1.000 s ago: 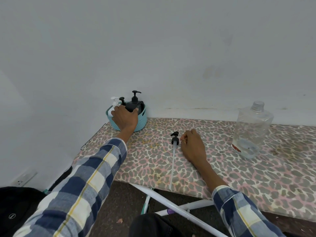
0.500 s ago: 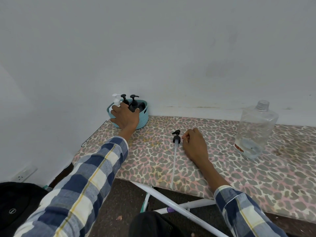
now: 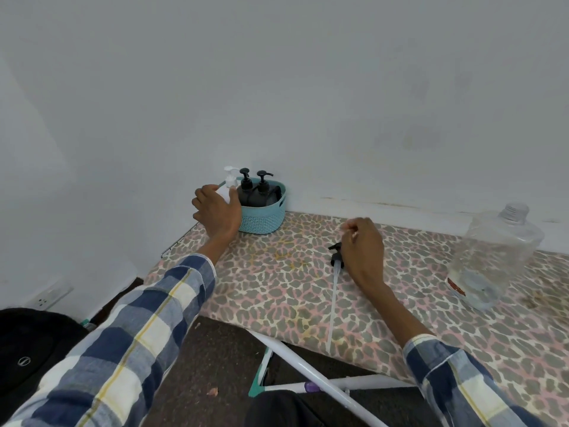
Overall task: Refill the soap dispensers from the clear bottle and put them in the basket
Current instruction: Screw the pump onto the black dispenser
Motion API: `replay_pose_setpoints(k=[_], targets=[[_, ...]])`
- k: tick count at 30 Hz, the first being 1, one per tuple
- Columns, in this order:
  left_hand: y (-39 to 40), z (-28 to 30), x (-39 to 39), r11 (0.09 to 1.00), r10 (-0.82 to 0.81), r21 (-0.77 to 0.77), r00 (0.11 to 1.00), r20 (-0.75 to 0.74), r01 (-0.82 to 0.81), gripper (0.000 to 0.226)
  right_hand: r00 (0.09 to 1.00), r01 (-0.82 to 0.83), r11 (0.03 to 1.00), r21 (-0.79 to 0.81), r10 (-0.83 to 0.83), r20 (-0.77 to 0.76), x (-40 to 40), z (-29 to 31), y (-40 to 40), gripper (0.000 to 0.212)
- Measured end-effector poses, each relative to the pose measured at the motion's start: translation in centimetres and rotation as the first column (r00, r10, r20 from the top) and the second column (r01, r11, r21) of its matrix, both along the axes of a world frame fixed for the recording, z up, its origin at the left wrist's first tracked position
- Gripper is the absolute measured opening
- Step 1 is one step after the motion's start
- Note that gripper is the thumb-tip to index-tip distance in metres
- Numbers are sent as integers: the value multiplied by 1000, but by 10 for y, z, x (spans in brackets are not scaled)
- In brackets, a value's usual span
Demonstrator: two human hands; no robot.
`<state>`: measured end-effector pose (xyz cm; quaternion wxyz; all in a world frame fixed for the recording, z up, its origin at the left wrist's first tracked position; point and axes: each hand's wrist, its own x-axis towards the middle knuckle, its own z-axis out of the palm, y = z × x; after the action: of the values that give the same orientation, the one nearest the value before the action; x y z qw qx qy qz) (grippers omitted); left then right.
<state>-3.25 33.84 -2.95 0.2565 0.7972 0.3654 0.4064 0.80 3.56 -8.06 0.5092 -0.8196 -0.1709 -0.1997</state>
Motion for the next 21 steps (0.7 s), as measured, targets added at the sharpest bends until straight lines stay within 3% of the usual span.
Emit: replay_pose_setpoints(k=[2,5,9,13,16,18,21], targets=[[16,3,0,997,-79,-23,996,-28,78,45,993,-115,991,73,114,19,7,36,35,18],[39,6,5,978,-208,-47,968,-140,204,51,937,-269,953,141,293,-188,26,90,101,25],[66,9,14,928,-366,-178,892,-265,328,85,723,-360,916,174,392,-569,51,136,174,41],[81,9,25,914,-405,-189,835,-374,359,101,558,-453,891,38,317,-767,62,147,206,50],[91,10,38,913,-407,-179,808,-426,366,102,376,-443,881,166,351,-858,74,139,217,39],[95,17,42,890,-452,-178,765,-459,419,89,292,-416,879,232,371,-881,80,135,221,24],[98,23,46,853,-515,-184,725,-458,489,60,259,-402,874,272,394,-882,85,131,222,13]])
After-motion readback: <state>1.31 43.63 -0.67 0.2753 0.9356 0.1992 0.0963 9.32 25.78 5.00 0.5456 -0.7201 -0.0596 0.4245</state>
